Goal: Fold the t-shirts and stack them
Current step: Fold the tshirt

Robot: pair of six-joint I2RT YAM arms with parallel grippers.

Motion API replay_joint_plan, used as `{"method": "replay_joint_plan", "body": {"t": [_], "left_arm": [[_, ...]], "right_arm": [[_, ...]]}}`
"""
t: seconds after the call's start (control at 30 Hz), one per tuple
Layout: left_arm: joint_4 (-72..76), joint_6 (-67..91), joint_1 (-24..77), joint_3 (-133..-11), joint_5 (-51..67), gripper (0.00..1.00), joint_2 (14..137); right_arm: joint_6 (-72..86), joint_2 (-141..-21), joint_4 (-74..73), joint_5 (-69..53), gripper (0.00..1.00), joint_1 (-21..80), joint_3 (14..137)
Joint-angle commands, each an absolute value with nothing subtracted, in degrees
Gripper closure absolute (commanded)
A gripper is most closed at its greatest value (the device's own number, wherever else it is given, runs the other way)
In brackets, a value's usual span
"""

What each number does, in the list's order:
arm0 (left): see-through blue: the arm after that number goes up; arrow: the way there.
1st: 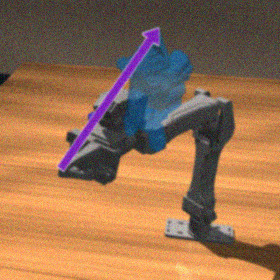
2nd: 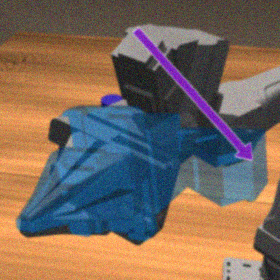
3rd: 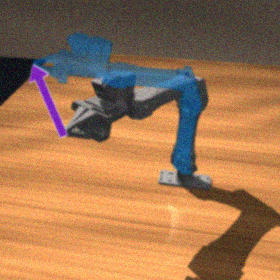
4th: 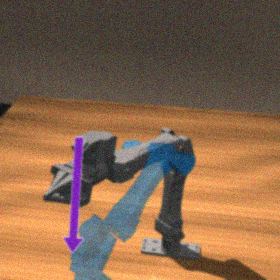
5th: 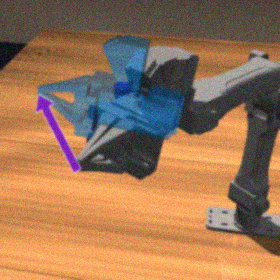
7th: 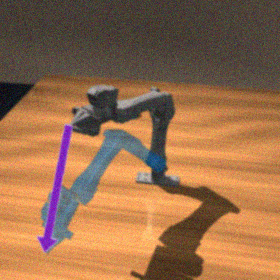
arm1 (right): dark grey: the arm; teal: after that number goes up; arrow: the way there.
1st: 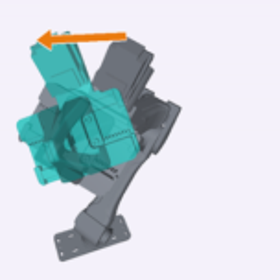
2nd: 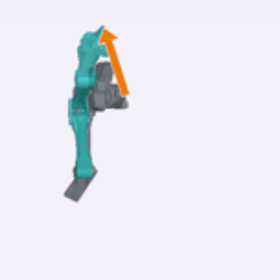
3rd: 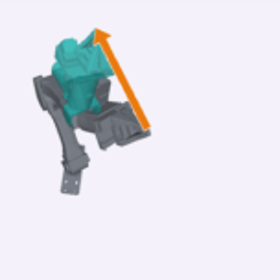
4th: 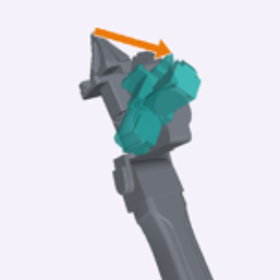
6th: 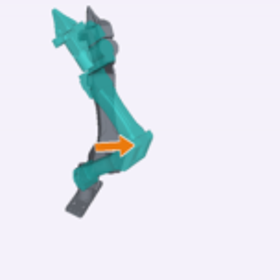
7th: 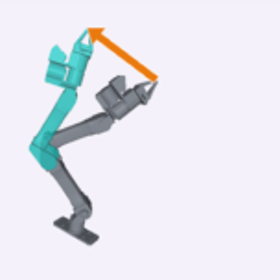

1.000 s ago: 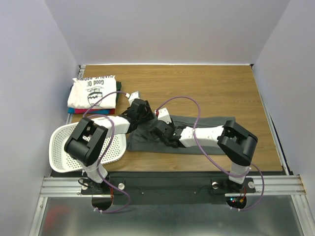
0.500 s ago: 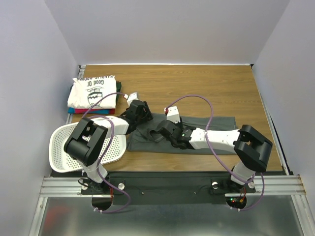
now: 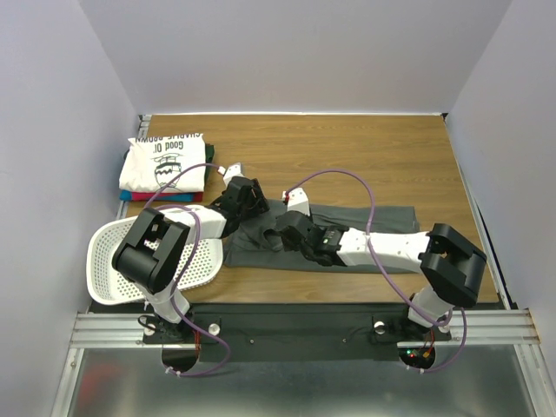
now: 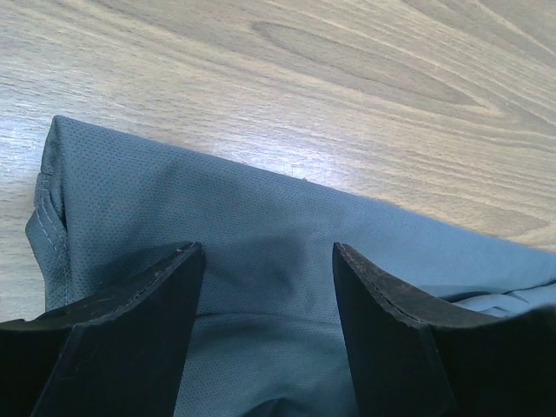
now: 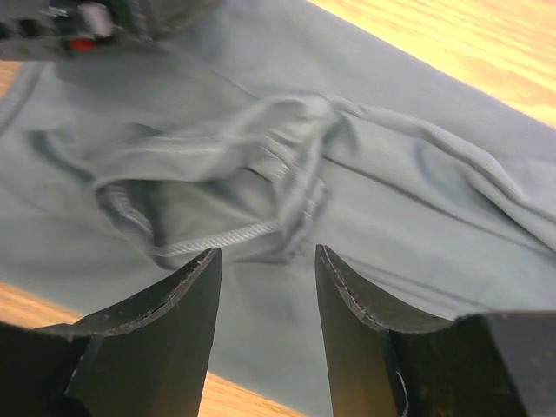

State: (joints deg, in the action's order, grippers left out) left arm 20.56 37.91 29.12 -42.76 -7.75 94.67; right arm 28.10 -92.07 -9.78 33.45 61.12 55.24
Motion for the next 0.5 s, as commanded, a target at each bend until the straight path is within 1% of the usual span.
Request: {"method": "replay_joint_plan", "body": {"t": [0.0, 0.23, 0.47], "left_arm": [[19.5, 36.7, 28.7, -43.9, -6.2, 0.28, 94.0], [19.0, 36.0, 28.7, -45.3, -5.0, 0.29, 94.2], [18.4, 35.9, 28.7, -45.9, -4.7, 0.29, 94.3]], "right_arm": [[24.1, -94.0, -1.5, 31.1, 0.47, 61.8, 57.2], [20.3, -100.3, 2.3, 31.7, 0.47, 61.8, 59.9], [17.8, -103.0, 6.1, 34.3, 0.47, 61.8, 60.9]]}}
